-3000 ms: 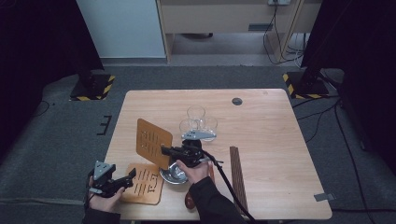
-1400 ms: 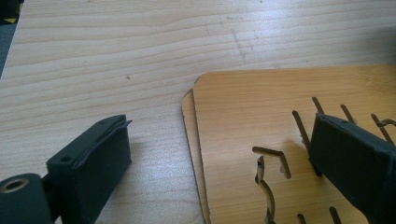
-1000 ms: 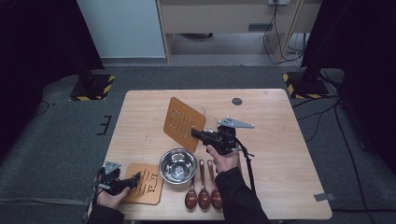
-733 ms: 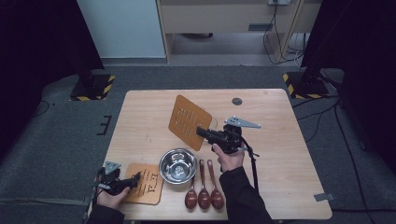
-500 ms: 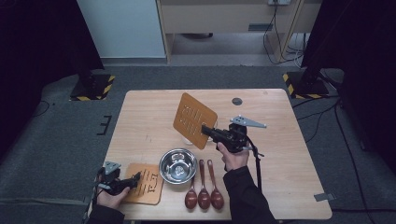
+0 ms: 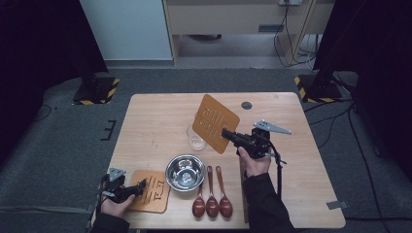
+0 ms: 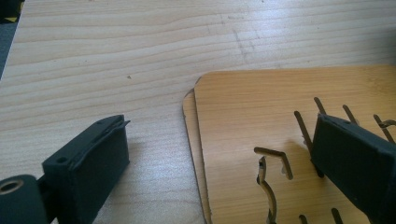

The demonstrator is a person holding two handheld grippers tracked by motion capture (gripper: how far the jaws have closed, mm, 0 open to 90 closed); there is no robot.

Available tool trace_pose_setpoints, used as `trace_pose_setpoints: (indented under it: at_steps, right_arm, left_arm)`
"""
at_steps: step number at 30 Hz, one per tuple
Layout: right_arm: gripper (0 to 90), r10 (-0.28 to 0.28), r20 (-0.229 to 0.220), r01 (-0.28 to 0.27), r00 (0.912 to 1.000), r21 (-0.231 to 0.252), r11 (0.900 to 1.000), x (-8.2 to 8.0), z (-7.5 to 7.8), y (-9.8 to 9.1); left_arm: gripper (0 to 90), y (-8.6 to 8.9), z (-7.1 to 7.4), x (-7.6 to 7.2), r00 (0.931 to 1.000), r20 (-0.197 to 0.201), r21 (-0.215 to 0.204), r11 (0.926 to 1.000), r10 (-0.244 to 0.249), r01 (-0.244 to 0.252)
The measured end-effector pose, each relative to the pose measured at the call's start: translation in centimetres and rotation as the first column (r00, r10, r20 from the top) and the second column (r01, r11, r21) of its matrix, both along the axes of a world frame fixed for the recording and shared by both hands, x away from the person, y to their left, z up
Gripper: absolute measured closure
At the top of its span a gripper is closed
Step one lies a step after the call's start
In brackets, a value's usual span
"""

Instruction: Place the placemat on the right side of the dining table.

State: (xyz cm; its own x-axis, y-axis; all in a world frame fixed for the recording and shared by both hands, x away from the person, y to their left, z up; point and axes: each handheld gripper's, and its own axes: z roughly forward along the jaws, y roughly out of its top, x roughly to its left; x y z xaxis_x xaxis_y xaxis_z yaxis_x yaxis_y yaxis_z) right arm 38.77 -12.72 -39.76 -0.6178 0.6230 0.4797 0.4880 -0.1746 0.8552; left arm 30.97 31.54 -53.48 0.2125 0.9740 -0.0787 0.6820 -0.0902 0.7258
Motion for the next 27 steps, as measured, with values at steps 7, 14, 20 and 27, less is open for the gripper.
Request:
trace_pose_setpoints:
  at_steps: [7,14,20,27]
  right_arm:
    - [87.1,-0.027,-0.004,0.027,0.9996,0.008,0.9996,-0.2,-0.2,-1.7]
    - [87.1,-0.054,0.003,0.054,0.9985,0.003,0.9985,-0.5,-0.1,-3.5]
    - [87.1,-0.074,0.002,0.074,0.9973,0.0,0.9973,-0.8,-0.3,-4.8]
    - [87.1,-0.101,-0.002,0.101,0.9949,0.001,0.9949,-0.9,-0.7,-6.4]
  left_arm:
    - [3.2,0.0,0.0,0.0,1.0,-0.001,0.0,1.0,0.0,0.0]
    - [3.1,0.0,0.0,0.0,1.0,-0.001,0.001,1.0,-0.001,0.001]
    - [3.1,0.0,0.0,0.0,1.0,-0.001,0.0,1.0,-0.001,0.001]
    - [3.1,0.0,0.0,0.0,1.0,-0.001,0.0,1.0,0.0,0.0]
